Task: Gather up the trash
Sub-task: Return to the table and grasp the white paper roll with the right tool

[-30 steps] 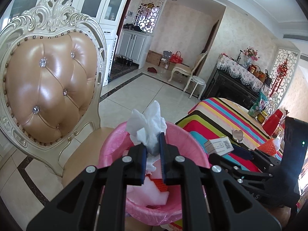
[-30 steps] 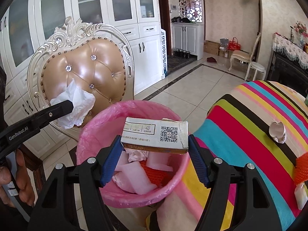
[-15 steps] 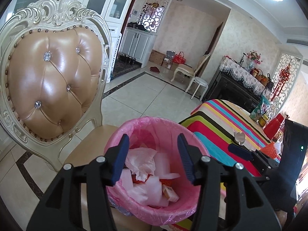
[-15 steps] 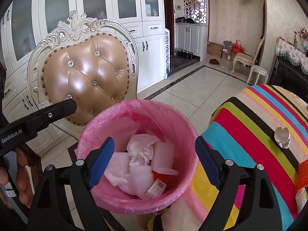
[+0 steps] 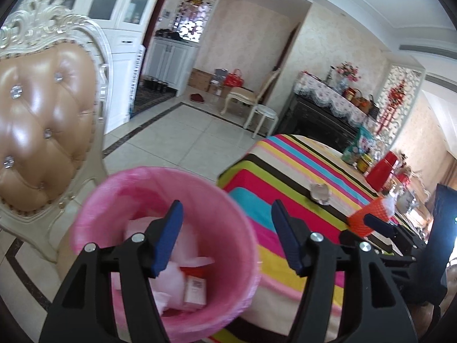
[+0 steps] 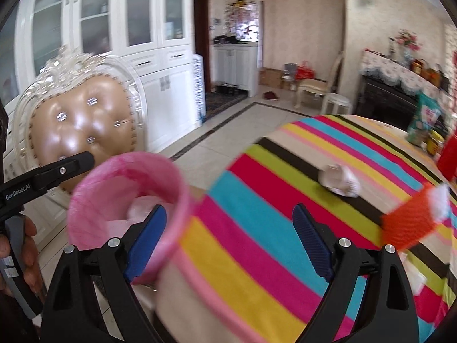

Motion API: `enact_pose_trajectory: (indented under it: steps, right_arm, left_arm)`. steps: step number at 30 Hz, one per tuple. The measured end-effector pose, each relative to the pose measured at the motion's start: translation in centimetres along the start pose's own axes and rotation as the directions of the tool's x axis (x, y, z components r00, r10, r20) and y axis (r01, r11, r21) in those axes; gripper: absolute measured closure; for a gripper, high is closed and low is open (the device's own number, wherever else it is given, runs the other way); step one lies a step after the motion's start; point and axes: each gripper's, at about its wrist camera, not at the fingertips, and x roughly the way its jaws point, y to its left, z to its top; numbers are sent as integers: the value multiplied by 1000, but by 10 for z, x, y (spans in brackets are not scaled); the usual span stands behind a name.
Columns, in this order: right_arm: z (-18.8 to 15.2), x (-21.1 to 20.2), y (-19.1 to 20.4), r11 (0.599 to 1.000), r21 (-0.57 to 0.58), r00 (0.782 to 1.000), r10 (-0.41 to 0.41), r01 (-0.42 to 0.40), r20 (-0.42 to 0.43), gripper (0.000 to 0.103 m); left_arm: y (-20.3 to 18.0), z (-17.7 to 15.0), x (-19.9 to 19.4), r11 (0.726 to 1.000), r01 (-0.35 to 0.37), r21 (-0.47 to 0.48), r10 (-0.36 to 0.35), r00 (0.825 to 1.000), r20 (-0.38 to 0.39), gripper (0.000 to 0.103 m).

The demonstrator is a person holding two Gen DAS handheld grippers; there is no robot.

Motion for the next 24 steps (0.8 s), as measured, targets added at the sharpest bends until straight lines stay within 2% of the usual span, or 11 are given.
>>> enact_pose_trajectory:
  steps: [7,14,18,24]
  right_arm:
    - [-26,-20,-79,989,98,994,-108,109,-12,18]
    - [-56,-27,-142,966,167,980,-191,198,-56,18]
    - [-73,-26,-175,954,209,976,-202,214,-80,18]
    - [-90,-11,-207,949,196,965,-225,248,-132,18]
  left_arm:
    - [-54,-6,19,996,65,59,-64,998,-27,38]
    - [-103,-13,35,988,107,115,-100,993,-58,35]
    - [-124,-22,45,982,124,142,-113,990,-82,34]
    - [-150,-29,60,974,143,175,-124,986,-112,34]
